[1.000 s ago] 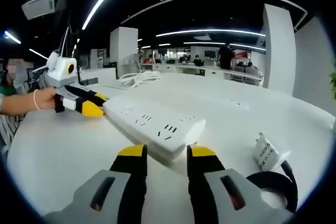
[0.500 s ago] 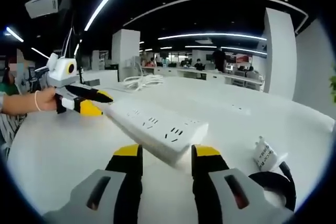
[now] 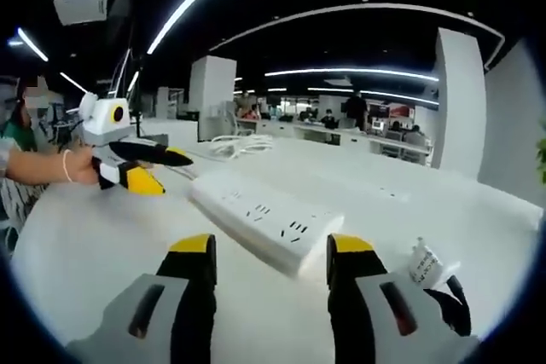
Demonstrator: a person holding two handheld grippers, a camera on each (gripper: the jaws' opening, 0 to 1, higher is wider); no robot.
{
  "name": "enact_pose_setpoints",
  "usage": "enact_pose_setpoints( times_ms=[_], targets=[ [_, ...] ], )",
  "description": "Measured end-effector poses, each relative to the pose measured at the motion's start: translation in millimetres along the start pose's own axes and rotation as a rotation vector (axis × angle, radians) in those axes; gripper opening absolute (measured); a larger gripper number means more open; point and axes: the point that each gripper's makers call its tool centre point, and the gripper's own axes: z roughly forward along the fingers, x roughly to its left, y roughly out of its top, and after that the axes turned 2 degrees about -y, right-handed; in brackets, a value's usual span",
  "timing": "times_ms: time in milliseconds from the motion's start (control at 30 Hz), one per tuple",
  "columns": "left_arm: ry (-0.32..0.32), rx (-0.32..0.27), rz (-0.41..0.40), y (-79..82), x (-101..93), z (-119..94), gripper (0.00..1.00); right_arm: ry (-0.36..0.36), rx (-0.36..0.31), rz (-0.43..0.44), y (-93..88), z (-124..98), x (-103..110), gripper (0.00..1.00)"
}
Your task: Straighten the power strip on the desk, plug the charger into it
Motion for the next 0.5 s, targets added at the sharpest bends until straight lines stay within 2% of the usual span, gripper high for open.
enact_pose_setpoints(
  times_ms=[233,500],
  targets=[
    [-0.021,-0.020,-0.003,2.8,-7.8,-0.8,0.68,0.034,-0.013,-0.006,0.7,-1.8,6.7,0.70],
    [0.004,-0.022,-0.011,3.2,-5.3,-3.3,0.82,0.028,0.008,-0.029,-3.1,-3.8,6.5,0.81]
  ],
)
